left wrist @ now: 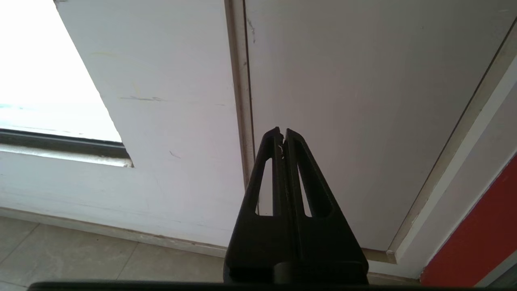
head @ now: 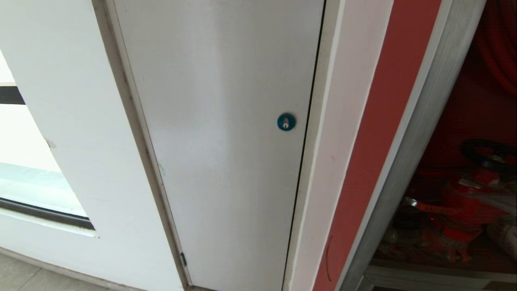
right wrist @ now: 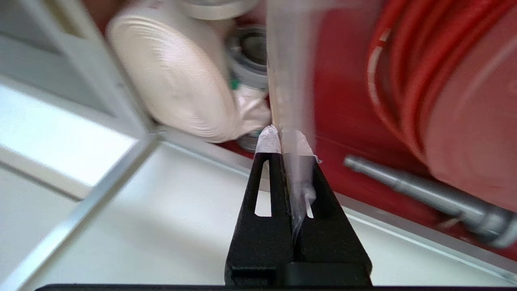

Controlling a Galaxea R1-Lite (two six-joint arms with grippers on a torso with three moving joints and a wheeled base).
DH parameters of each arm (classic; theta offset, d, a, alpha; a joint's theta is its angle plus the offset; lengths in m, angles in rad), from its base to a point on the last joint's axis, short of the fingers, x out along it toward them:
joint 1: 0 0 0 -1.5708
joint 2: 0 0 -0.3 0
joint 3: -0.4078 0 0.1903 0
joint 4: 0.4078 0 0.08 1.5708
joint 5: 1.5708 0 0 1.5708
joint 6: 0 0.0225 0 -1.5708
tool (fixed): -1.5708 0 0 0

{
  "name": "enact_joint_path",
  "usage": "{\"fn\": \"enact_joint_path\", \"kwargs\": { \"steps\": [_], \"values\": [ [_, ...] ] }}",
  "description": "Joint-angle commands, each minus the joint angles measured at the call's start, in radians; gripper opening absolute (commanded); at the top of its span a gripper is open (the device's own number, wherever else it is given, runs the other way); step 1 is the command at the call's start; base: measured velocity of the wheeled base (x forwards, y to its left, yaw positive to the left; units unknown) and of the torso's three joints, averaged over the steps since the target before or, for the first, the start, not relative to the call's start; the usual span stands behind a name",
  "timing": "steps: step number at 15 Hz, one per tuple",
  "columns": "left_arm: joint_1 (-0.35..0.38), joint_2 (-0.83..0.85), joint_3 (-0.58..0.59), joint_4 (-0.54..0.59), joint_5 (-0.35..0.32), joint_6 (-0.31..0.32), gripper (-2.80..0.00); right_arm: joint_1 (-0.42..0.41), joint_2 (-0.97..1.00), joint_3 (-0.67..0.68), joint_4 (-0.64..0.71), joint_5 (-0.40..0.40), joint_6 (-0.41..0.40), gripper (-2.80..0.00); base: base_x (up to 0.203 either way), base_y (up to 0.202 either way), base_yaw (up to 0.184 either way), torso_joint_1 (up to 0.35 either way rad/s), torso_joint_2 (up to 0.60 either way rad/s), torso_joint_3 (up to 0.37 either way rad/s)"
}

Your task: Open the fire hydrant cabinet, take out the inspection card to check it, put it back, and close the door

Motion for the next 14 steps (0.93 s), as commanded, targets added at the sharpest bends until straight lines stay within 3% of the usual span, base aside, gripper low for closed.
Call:
{"fn": "enact_joint_path", "kwargs": {
  "steps": [1, 6, 10, 14],
  "values": [
    [0.000, 0.001, 0.006, 0.000, 0.000, 0.000, -2.80, 0.002, -0.003, -0.035, 0.097, 0.008, -0.009, -2.80, 0.000, 0.000, 0.000, 0.000, 0.00, 0.000],
    [0.000, 0.001, 0.006, 0.000, 0.000, 0.000, -2.80, 0.002, 0.134, -0.171, 0.461, 0.104, 0.012, -2.80, 0.000, 0.000, 0.000, 0.000, 0.00, 0.000],
    [0.000, 0.001, 0.006, 0.000, 0.000, 0.000, -2.80, 0.009, 0.257, -0.289, 0.838, 0.352, 0.016, -2.80, 0.000, 0.000, 0.000, 0.000, 0.00, 0.000],
    [0.000, 0.001, 0.006, 0.000, 0.000, 0.000, -2.80, 0.134, 0.337, -0.294, 0.921, 0.494, 0.056, -2.80, 0.000, 0.000, 0.000, 0.000, 0.00, 0.000]
  ]
}}
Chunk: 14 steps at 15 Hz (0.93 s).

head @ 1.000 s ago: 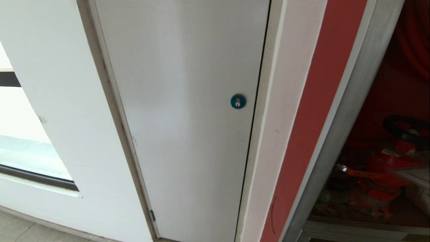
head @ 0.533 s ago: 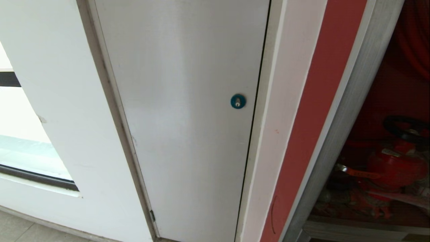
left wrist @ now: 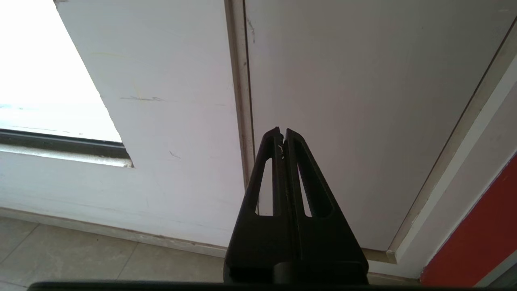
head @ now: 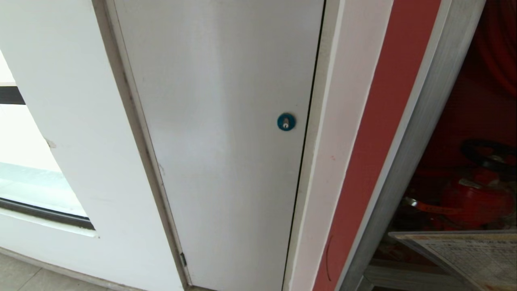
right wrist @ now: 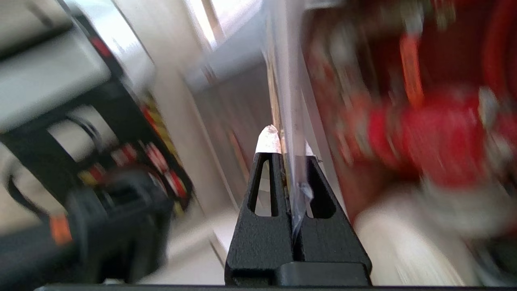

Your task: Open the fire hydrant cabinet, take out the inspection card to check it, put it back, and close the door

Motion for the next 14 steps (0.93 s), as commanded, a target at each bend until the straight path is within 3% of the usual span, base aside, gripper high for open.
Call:
{"fn": "enact_joint_path", "kwargs": {
  "steps": [1, 4, 5, 7, 14],
  "values": [
    [0.000, 0.001, 0.006, 0.000, 0.000, 0.000, -2.80, 0.069, 0.065, -0.001, 0.012, 0.063, 0.042, -2.80, 0.000, 0.000, 0.000, 0.000, 0.00, 0.000],
    [0.000, 0.001, 0.006, 0.000, 0.000, 0.000, -2.80, 0.238, 0.118, -0.005, 0.012, 0.175, 0.229, -2.80, 0.000, 0.000, 0.000, 0.000, 0.00, 0.000],
    [0.000, 0.001, 0.006, 0.000, 0.000, 0.000, -2.80, 0.258, 0.146, -0.006, 0.012, 0.224, 0.254, -2.80, 0.000, 0.000, 0.000, 0.000, 0.00, 0.000],
    [0.000, 0.001, 0.006, 0.000, 0.000, 0.000, -2.80, 0.277, 0.208, -0.006, 0.012, 0.257, 0.266, -2.80, 0.000, 0.000, 0.000, 0.000, 0.00, 0.000],
    [0.000, 0.001, 0.006, 0.000, 0.000, 0.000, -2.80, 0.271, 0.257, -0.006, 0.012, 0.261, 0.269, -2.80, 0.000, 0.000, 0.000, 0.000, 0.00, 0.000]
  ]
}}
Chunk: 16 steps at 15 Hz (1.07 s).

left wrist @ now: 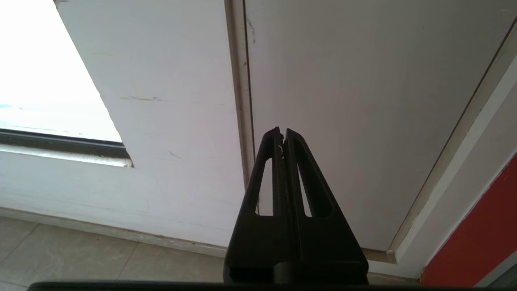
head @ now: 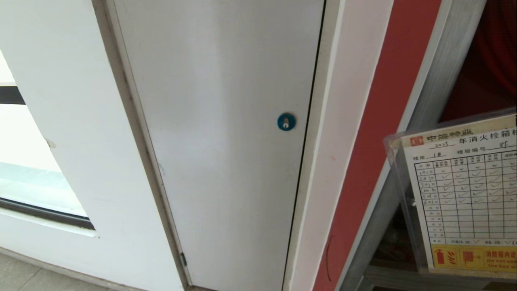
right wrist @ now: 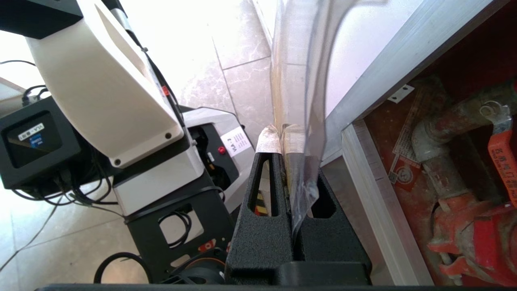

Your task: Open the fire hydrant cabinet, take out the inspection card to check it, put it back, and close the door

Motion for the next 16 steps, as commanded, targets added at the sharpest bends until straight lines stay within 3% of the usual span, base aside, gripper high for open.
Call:
{"fn": "enact_joint_path", "kwargs": {
  "steps": [1, 10, 16],
  "values": [
    [0.000, 0.001, 0.006, 0.000, 0.000, 0.000, -2.80, -0.004, 0.009, 0.002, 0.009, 0.006, -0.010, -2.80, 0.000, 0.000, 0.000, 0.000, 0.00, 0.000],
    [0.000, 0.001, 0.006, 0.000, 0.000, 0.000, -2.80, -0.092, -0.039, 0.022, 0.009, -0.005, -0.011, -2.80, 0.000, 0.000, 0.000, 0.000, 0.00, 0.000],
    [0.000, 0.001, 0.006, 0.000, 0.000, 0.000, -2.80, -0.092, -0.055, 0.034, 0.009, -0.004, -0.012, -2.80, 0.000, 0.000, 0.000, 0.000, 0.00, 0.000]
  ]
}}
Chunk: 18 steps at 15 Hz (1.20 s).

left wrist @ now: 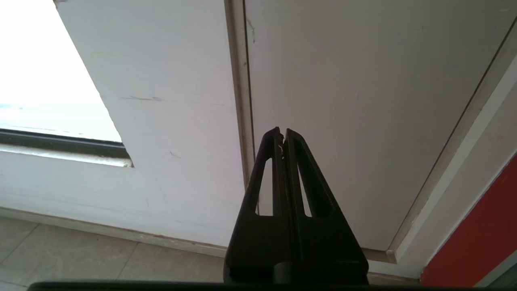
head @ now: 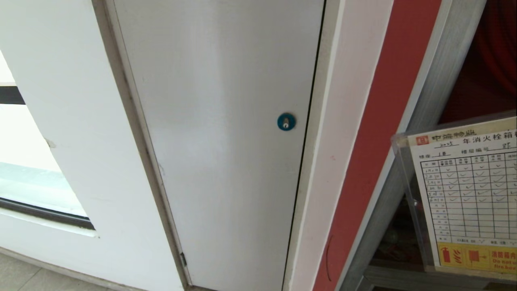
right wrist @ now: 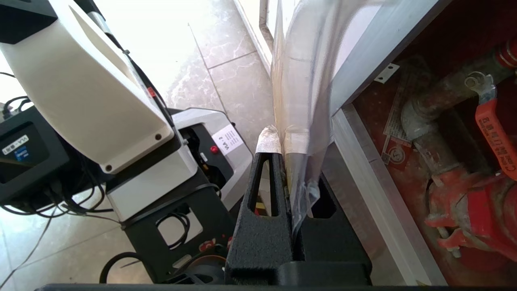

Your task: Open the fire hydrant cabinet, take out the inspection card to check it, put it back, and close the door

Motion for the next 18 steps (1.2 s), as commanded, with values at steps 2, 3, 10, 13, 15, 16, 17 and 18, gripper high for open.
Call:
{"fn": "enact_joint_path", "kwargs": {
  "steps": [2, 3, 10, 13, 15, 16, 17, 18],
  "values": [
    [0.000, 0.001, 0.006, 0.000, 0.000, 0.000, -2.80, 0.001, -0.047, 0.031, -0.002, 0.006, 0.006, -2.80, 0.000, 0.000, 0.000, 0.000, 0.00, 0.000],
    [0.000, 0.001, 0.006, 0.000, 0.000, 0.000, -2.80, 0.009, -0.076, 0.056, -0.048, 0.006, 0.041, -2.80, 0.000, 0.000, 0.000, 0.000, 0.00, 0.000],
    [0.000, 0.001, 0.006, 0.000, 0.000, 0.000, -2.80, 0.426, -0.214, 0.132, -0.519, -0.112, 0.762, -2.80, 0.000, 0.000, 0.000, 0.000, 0.00, 0.000],
    [0.000, 0.001, 0.006, 0.000, 0.000, 0.000, -2.80, 0.606, -0.246, 0.130, -0.610, -0.136, 1.014, -2.80, 0.000, 0.000, 0.000, 0.000, 0.00, 0.000],
    [0.000, 0.001, 0.006, 0.000, 0.000, 0.000, -2.80, 0.682, -0.259, 0.129, -0.747, -0.139, 1.198, -2.80, 0.000, 0.000, 0.000, 0.000, 0.00, 0.000],
    [0.000, 0.001, 0.006, 0.000, 0.000, 0.000, -2.80, 0.697, -0.259, 0.128, -0.819, -0.138, 1.255, -2.80, 0.000, 0.000, 0.000, 0.000, 0.00, 0.000],
    [0.000, 0.001, 0.007, 0.000, 0.000, 0.000, -2.80, 0.704, -0.253, 0.128, -0.859, -0.138, 1.278, -2.80, 0.000, 0.000, 0.000, 0.000, 0.00, 0.000],
    [0.000, 0.001, 0.006, 0.000, 0.000, 0.000, -2.80, 0.706, -0.238, 0.128, -0.869, -0.137, 1.279, -2.80, 0.000, 0.000, 0.000, 0.000, 0.00, 0.000]
  ]
}}
